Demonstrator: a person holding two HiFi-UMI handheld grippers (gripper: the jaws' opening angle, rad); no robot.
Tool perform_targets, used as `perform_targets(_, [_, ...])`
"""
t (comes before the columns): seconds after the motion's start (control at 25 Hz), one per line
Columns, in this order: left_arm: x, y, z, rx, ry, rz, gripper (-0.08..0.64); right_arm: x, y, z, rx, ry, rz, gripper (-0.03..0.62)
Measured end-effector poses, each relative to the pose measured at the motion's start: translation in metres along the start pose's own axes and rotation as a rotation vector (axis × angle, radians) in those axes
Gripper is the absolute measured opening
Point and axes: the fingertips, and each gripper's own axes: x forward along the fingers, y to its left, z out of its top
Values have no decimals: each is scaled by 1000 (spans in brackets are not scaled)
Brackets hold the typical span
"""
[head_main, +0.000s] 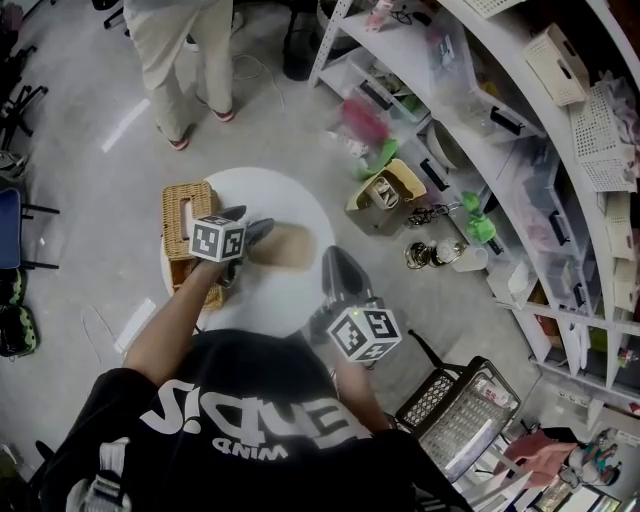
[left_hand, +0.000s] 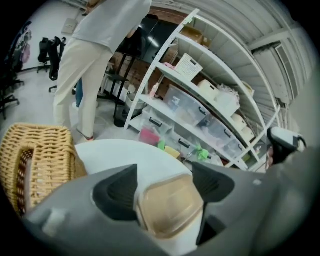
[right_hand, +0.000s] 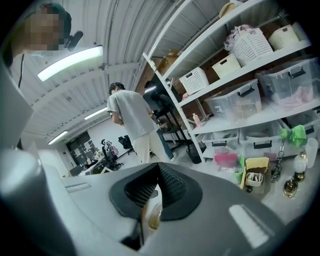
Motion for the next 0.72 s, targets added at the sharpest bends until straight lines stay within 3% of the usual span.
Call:
perform_targets(0.52, [37, 25, -26, -111, 123, 74, 364, 20, -26, -3, 29, 37, -20, 0])
perform_targets(0.72, [43, 35, -35, -144, 133, 100, 367, 24, -28, -9, 38, 52, -20, 0])
